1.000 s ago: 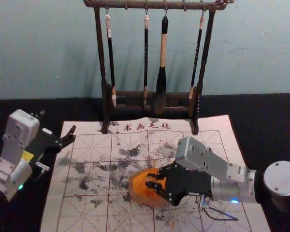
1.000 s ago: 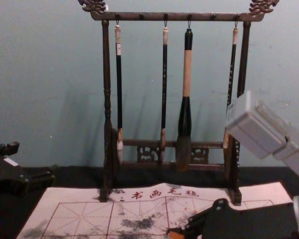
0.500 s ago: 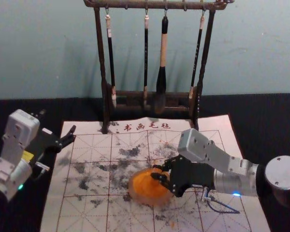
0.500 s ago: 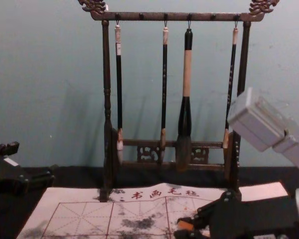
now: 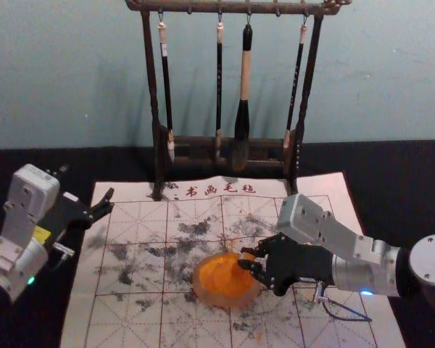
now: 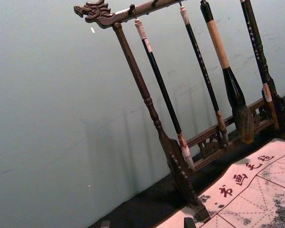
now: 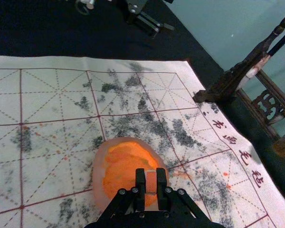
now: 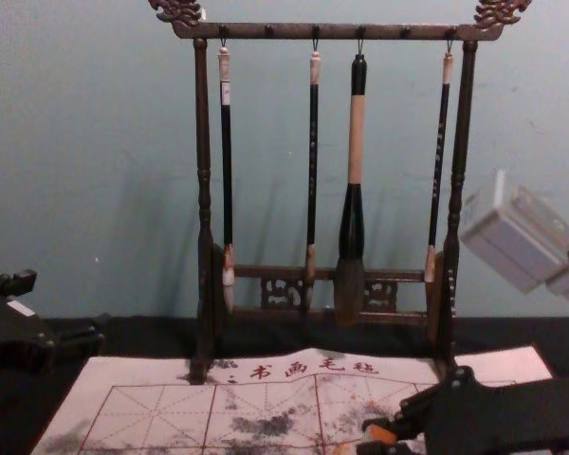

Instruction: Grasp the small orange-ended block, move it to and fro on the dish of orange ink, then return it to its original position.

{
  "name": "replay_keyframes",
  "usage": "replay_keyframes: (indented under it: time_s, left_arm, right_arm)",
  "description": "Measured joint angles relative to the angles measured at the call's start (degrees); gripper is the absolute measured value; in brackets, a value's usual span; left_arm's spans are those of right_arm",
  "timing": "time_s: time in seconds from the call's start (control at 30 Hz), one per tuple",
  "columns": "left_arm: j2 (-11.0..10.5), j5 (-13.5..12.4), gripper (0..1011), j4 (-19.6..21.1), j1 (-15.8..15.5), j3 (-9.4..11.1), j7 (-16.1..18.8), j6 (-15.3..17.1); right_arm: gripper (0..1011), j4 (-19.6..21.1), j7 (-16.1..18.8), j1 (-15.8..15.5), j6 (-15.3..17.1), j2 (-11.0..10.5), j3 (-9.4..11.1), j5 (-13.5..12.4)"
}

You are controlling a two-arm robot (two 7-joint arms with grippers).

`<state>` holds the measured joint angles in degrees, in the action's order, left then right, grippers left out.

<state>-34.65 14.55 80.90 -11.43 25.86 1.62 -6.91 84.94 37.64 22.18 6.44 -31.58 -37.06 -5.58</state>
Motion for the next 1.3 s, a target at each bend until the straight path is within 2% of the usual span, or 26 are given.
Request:
replay_keyframes:
  time_s: [0.33,0.57,0.8,1.3]
  left_arm:
    - [0.0,0.0,1001,0.0,0.0,0.0,0.0,0.0]
    - [0.0,0.0,1001,0.0,0.0,0.0,0.0,0.0]
    - [0.0,0.0,1001,0.0,0.0,0.0,0.0,0.0]
    - [0.0,0.0,1001,0.0,0.0,0.0,0.0,0.0]
  right_arm:
    - [111,3.5,1.1,-1.5,0.0,-1.9,0.4,-0.7]
    - [111,5.5,1.6,-1.8,1.0,-2.9,-0.2,-0.3]
    - [111,5.7,1.9,-1.3,1.5,-2.7,-1.1,0.4]
    - [111,3.6,1.7,0.7,2.0,-0.6,-2.8,2.7]
